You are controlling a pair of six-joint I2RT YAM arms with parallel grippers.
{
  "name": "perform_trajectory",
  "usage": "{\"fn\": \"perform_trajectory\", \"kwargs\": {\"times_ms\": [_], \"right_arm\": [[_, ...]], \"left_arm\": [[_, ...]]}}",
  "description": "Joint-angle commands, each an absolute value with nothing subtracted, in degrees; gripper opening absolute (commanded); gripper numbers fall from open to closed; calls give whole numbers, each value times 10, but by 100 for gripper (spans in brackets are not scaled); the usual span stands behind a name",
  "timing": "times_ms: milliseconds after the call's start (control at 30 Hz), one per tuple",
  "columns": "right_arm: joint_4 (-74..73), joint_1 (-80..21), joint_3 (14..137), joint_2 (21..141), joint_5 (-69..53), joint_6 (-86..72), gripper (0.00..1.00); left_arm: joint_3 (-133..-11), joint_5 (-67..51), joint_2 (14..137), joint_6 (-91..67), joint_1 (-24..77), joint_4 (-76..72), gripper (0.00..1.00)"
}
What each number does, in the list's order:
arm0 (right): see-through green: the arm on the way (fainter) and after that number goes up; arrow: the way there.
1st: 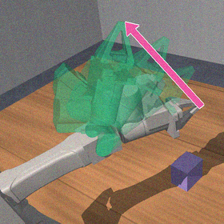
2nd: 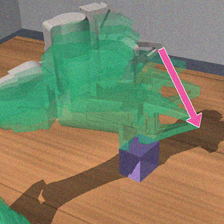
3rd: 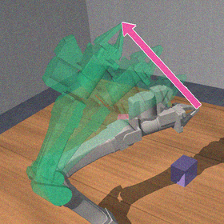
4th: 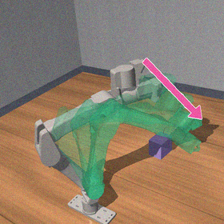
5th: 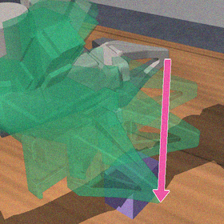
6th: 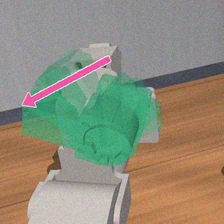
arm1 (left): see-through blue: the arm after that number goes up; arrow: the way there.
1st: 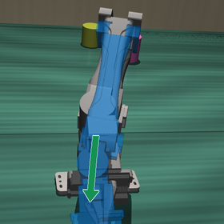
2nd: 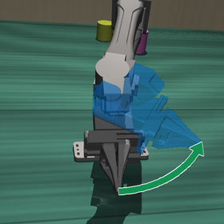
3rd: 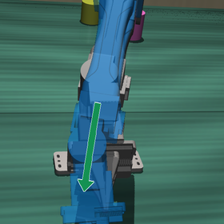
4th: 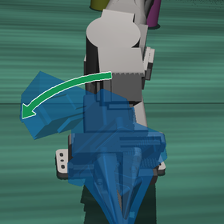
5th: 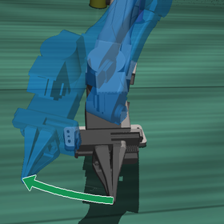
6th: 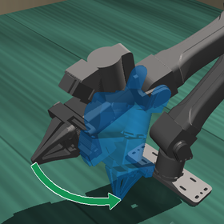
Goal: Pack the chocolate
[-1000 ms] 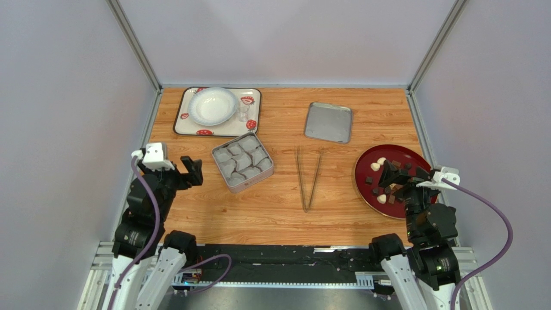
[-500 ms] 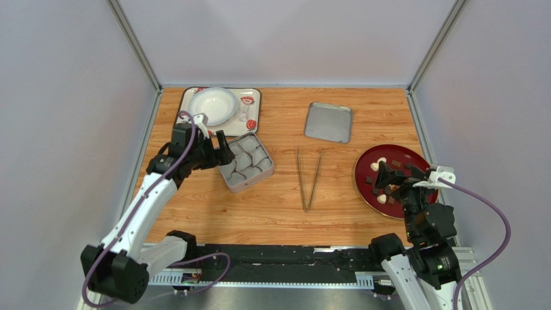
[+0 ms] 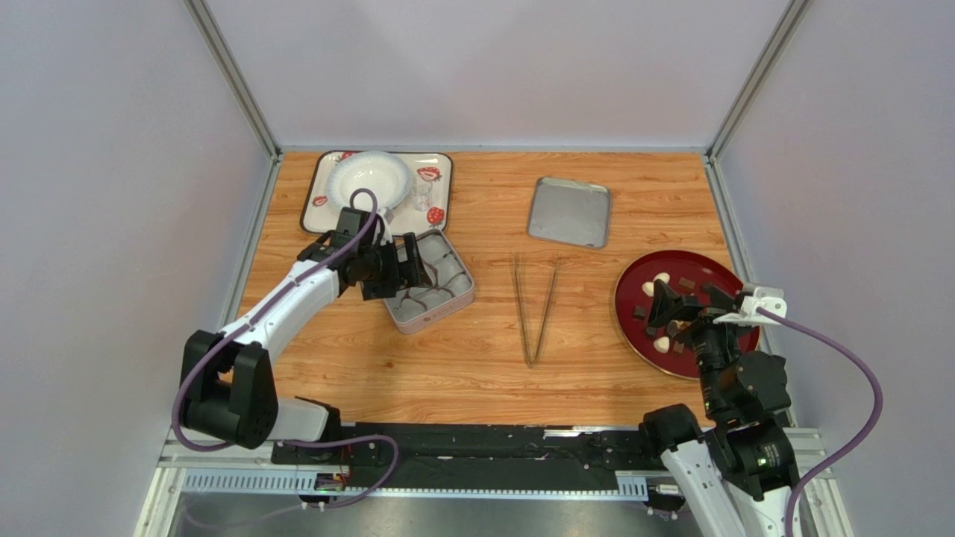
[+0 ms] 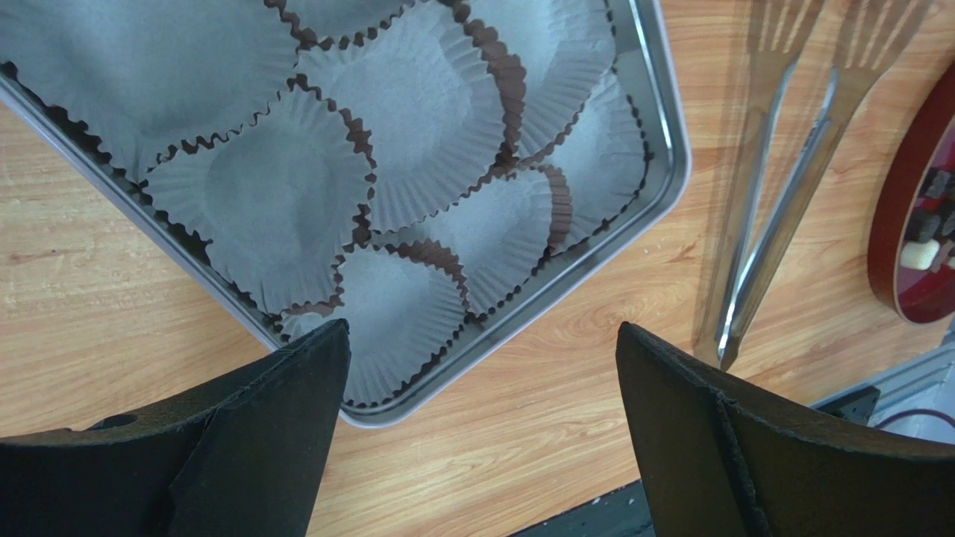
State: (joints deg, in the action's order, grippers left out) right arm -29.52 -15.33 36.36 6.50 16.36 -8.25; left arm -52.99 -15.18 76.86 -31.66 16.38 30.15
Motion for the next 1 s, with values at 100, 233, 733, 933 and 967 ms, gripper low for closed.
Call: {"fn": "perform_trajectory", "kwargs": {"times_ms": [100,233,733,933,967], "right_arm": [[-271,-158,360,74,159,-69,100],[-271,-157,360,81,157,-69,99],[-271,-157,360,86,151,-68,100],[-273,-157,366,101,135,-69,99],[-273,-157,367,104,133,-69,99]], "left_arm": [[-541,-164,814,-310,165,299,95],[-542,-139,816,-302,165,328,95],[-598,30,834,-271,163,450,95],[-606,56,831,-253,135,476,96],[-606,51,831,-250,128,477,96]]}}
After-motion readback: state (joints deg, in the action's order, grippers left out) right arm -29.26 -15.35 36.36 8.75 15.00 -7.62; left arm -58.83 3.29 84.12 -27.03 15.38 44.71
